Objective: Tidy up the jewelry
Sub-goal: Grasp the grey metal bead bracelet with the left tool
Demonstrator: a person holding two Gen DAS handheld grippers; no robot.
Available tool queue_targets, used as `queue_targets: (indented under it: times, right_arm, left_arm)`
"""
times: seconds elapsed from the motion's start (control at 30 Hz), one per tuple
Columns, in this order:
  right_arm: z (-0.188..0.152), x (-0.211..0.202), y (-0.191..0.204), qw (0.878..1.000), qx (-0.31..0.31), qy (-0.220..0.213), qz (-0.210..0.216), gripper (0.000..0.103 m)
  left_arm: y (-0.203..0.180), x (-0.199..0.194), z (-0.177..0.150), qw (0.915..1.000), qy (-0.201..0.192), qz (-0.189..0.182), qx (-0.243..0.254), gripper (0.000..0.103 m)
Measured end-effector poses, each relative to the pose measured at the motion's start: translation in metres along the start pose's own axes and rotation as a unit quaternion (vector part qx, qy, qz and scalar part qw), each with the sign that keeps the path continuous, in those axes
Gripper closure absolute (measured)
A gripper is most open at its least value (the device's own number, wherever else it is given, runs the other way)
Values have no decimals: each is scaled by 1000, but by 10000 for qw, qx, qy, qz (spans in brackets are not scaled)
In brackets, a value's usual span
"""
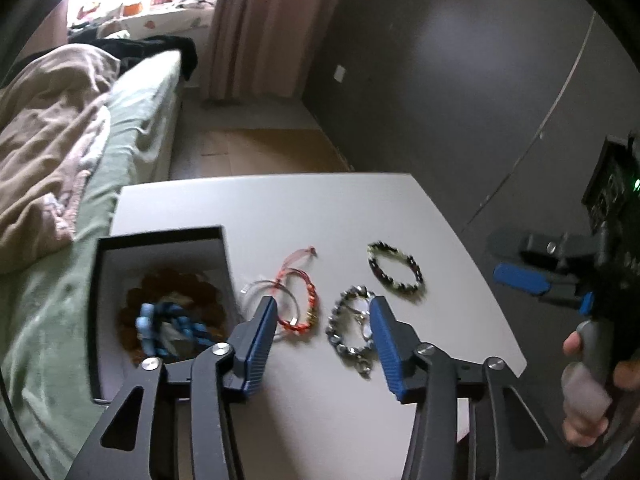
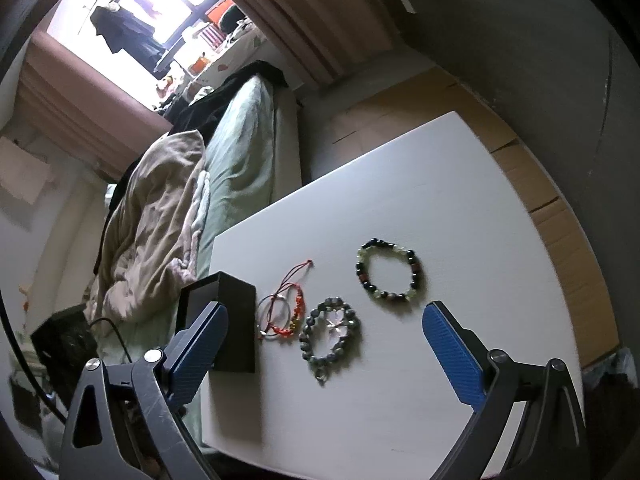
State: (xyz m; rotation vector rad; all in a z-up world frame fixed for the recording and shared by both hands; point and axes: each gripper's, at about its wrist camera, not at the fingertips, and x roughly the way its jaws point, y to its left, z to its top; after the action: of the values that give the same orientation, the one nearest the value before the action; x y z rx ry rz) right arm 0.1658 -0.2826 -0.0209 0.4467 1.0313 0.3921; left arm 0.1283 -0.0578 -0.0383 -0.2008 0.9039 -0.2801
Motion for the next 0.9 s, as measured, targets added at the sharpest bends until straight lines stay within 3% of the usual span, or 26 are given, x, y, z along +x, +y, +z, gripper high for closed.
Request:
queue_targets:
  times: [0.23,0.4,0.77,0.9]
  right_arm:
    - [3,-8,-10,9999,130,-44,31,13]
    - [8,-18,-17,9997,168,-158,37,13]
    - [15,-26,-33,9995,268,-176,43,16]
    - [17,-23,-37,9994,307,-151,13,17]
  left_arm:
    - [-19,25,-7,9991,356,49,239,70]
    - [-31,45,-14,9968,593,281,453,70]
    - [-28,82,-20,9918,986,695,413,76]
    - [-32,84,-20,9906,921,842,561,76]
